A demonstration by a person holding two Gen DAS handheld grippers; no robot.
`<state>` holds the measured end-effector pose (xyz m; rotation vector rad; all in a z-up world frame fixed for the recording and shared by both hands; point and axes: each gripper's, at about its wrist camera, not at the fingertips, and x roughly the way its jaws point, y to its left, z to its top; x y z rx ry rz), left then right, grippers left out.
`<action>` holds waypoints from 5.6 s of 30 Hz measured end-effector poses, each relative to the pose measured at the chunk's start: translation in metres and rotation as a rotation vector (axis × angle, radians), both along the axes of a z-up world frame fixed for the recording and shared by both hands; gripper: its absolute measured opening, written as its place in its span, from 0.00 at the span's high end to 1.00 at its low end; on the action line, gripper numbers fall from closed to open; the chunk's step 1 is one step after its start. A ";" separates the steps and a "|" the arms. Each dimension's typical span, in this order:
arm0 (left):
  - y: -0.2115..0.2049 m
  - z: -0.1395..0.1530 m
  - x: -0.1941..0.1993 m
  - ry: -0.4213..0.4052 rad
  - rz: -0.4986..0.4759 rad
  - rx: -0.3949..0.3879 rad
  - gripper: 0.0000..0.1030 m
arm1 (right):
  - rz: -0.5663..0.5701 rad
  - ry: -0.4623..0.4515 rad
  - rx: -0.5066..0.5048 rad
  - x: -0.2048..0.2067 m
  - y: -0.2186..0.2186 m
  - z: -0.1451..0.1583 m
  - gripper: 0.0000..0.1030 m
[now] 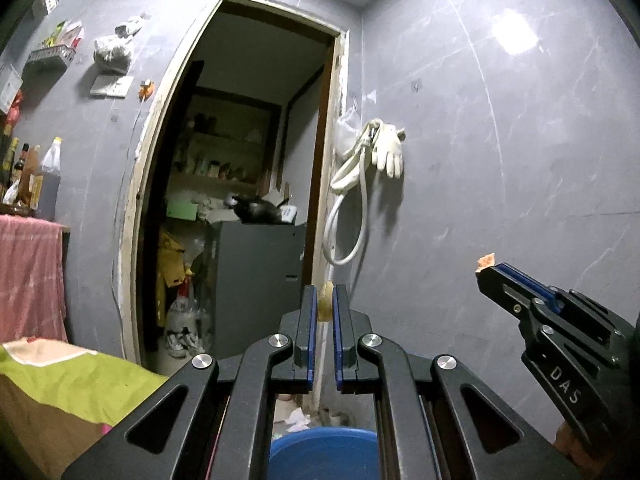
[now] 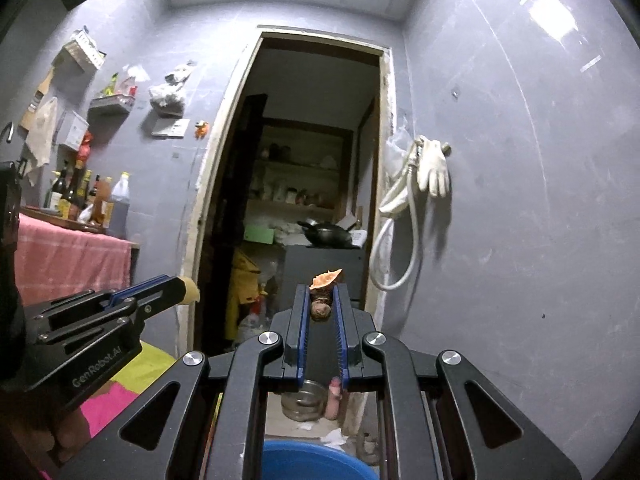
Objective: Collect trash
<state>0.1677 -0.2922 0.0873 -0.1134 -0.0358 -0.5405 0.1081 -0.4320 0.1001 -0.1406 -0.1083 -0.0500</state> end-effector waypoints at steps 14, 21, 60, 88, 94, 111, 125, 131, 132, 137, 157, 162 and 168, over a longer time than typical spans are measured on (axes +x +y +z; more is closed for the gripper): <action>-0.033 -0.043 0.028 0.083 0.050 0.062 0.95 | -0.029 0.065 0.045 0.024 -0.029 -0.046 0.90; -0.038 -0.063 0.044 0.164 0.055 0.093 0.95 | -0.017 0.143 0.087 0.036 -0.034 -0.068 0.90; -0.029 -0.117 0.102 0.559 -0.061 0.131 0.79 | 0.059 0.402 0.241 0.073 -0.052 -0.109 0.89; 0.061 -0.026 0.002 0.332 -0.012 0.009 0.09 | 0.017 0.216 0.210 -0.022 -0.020 -0.020 0.22; 0.081 -0.016 -0.025 0.307 -0.014 0.002 0.08 | 0.020 0.200 0.220 -0.050 -0.006 -0.014 0.09; 0.126 -0.037 -0.106 0.261 0.067 0.044 0.03 | -0.001 0.189 0.216 -0.115 0.029 -0.025 0.00; 0.132 -0.079 -0.144 0.231 0.151 0.125 0.02 | -0.070 0.177 0.162 -0.148 0.042 -0.068 0.00; 0.134 -0.090 -0.142 0.267 0.167 0.124 0.02 | -0.077 0.192 0.164 -0.152 0.045 -0.077 0.00; 0.134 -0.092 -0.143 0.271 0.170 0.125 0.02 | -0.078 0.197 0.167 -0.152 0.044 -0.079 0.00; 0.136 -0.099 -0.142 0.287 0.184 0.127 0.02 | -0.079 0.216 0.172 -0.151 0.045 -0.087 0.00; 0.142 -0.112 -0.143 0.278 0.222 0.141 0.02 | -0.109 0.250 0.159 -0.144 0.043 -0.101 0.00; 0.142 -0.114 -0.144 0.271 0.230 0.152 0.02 | -0.115 0.252 0.153 -0.143 0.043 -0.104 0.00; 0.146 -0.117 -0.141 0.278 0.235 0.153 0.02 | -0.126 0.257 0.143 -0.141 0.044 -0.108 0.00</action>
